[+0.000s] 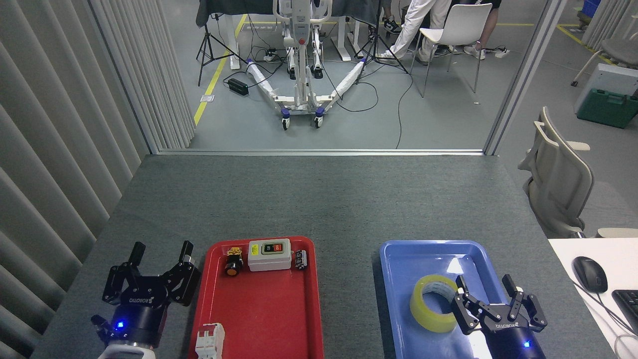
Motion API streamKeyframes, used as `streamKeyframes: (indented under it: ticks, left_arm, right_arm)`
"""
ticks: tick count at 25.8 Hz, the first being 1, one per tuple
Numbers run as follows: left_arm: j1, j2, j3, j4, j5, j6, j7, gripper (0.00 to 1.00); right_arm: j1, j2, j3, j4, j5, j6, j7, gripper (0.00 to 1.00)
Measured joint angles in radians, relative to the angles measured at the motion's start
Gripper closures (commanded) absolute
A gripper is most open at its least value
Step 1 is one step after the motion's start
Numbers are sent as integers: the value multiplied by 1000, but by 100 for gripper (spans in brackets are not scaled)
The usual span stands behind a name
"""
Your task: Place and move tape with both arms
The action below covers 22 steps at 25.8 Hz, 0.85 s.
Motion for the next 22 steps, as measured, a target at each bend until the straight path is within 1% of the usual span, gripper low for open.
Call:
streamKeyframes:
  ticks: [4,6,10,12,22]
  left_arm:
    - [2,-8,-1,6,8,-1,-3,0]
    - [11,-7,0,3,10,-8,-23,0]
    - [31,-1,7,0,11,-12,-147,0]
    - [35,2,9,-1,11,-17,-177,0]
    - [42,2,12,4,12,-45,-187,0]
  right_arm:
    - [3,2,-1,-4,1,-5,-26,0]
    - [3,3,-2,-9,0,-8,-29,0]
    - [3,9,0,-17,-6,-10,-28,0]
    - [3,9,0,-17,-7,-10,-24,0]
    - [1,12,-1,-8,-10,-12,-21,0]
